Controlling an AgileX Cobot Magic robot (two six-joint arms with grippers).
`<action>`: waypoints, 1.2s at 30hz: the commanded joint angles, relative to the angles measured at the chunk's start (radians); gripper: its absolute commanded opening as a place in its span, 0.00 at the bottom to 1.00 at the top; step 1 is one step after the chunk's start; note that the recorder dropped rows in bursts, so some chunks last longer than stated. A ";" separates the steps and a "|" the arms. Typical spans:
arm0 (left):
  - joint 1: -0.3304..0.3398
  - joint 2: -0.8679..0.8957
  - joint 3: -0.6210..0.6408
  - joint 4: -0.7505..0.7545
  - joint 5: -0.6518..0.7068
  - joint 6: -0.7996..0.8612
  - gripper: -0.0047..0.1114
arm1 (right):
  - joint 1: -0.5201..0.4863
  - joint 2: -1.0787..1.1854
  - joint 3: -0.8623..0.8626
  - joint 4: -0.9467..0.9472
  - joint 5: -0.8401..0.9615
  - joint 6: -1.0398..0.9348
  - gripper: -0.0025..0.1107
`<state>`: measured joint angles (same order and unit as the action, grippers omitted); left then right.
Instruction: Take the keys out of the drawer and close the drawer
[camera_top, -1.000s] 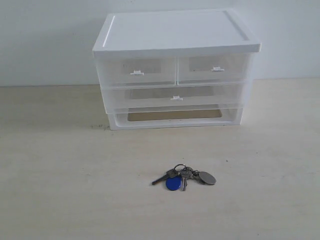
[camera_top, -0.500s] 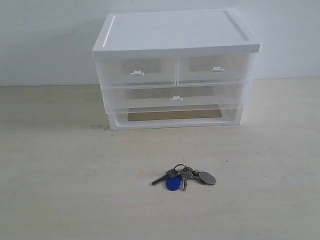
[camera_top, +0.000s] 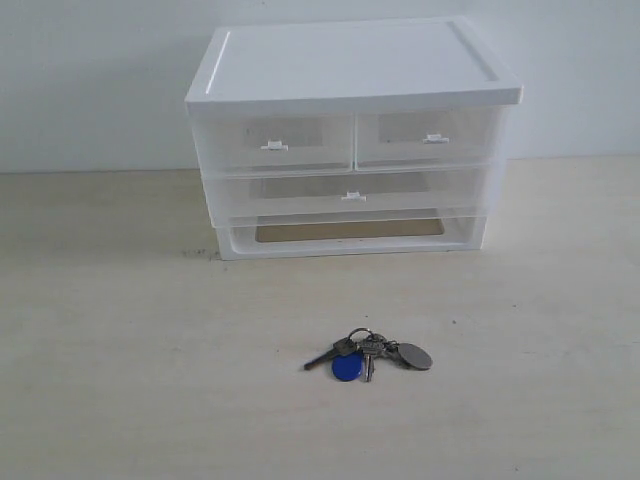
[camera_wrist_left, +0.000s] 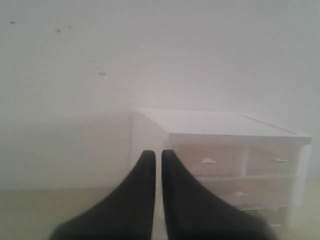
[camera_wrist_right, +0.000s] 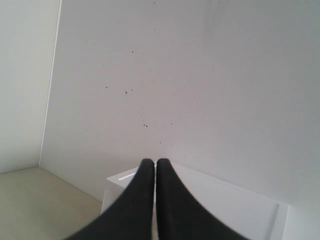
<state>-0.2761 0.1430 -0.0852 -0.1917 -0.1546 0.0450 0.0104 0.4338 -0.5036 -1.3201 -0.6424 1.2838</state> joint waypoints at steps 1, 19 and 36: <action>0.149 -0.054 0.005 -0.006 0.128 -0.034 0.08 | 0.001 -0.004 0.003 0.007 0.000 -0.002 0.02; 0.254 -0.066 0.085 0.184 0.183 -0.031 0.08 | 0.001 -0.004 0.003 0.007 -0.027 -0.002 0.02; 0.255 -0.143 0.085 0.219 0.228 -0.031 0.08 | 0.001 -0.004 0.003 0.015 -0.029 -0.002 0.02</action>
<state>-0.0229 0.0033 -0.0029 0.0263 0.0528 0.0204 0.0104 0.4331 -0.5036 -1.3093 -0.6711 1.2838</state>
